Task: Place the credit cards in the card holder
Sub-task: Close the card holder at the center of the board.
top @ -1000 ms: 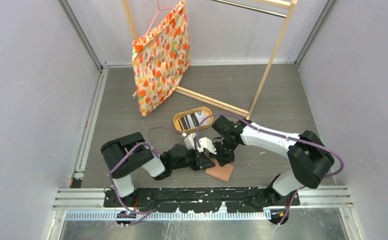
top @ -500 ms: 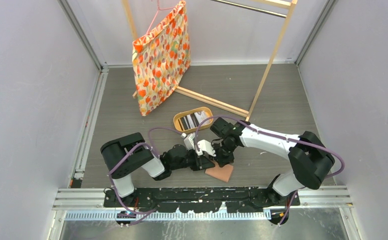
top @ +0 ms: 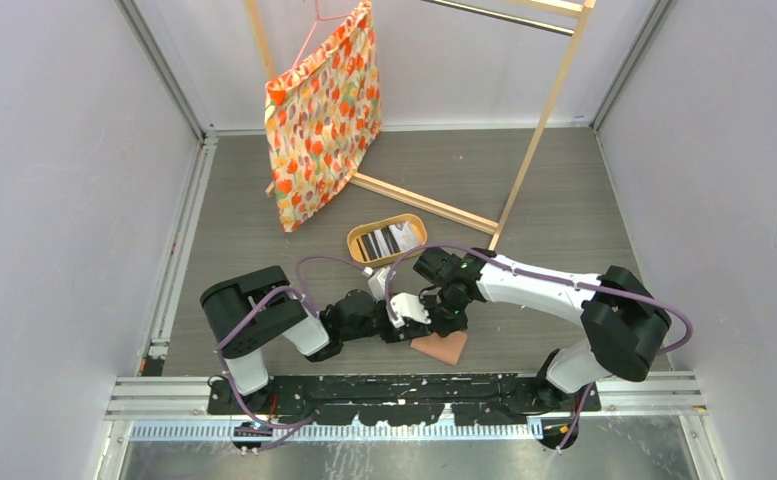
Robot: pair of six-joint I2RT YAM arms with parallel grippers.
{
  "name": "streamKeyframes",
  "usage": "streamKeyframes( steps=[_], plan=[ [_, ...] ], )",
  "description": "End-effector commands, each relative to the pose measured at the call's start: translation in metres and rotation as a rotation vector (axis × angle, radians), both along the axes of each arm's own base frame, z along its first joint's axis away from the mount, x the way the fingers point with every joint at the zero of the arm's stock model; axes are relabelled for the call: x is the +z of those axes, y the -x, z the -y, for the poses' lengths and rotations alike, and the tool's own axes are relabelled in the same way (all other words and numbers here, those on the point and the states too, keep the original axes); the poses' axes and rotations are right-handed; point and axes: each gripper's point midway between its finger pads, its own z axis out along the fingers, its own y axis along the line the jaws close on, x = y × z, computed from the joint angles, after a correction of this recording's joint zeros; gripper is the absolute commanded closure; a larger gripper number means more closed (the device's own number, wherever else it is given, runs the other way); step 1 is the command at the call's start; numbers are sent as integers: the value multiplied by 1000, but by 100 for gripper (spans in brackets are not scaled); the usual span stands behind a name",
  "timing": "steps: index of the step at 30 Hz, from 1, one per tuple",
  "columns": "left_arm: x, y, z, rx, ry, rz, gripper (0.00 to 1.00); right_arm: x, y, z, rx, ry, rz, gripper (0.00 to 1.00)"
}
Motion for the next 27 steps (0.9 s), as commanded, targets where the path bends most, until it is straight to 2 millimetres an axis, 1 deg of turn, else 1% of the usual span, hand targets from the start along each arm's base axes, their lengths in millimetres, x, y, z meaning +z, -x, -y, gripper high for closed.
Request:
streamKeyframes(
  steps=[1,6,11,17,21,27],
  plan=[
    [-5,-2,-6,18,-29,17,93,-5,29,11,78,48,-66,99],
    [-4,-2,-7,21,-27,19,93,-9,31,7,85,69,-47,99],
    [-3,-2,-6,19,-25,17,93,-15,33,9,100,105,-37,99],
    [-1,-1,-7,19,-20,16,93,-25,45,11,176,177,-21,99],
    [1,-1,-8,19,-14,20,93,-31,53,10,196,208,-30,99],
    [5,1,-8,13,-5,24,93,-35,52,12,182,243,-33,99]
  ],
)
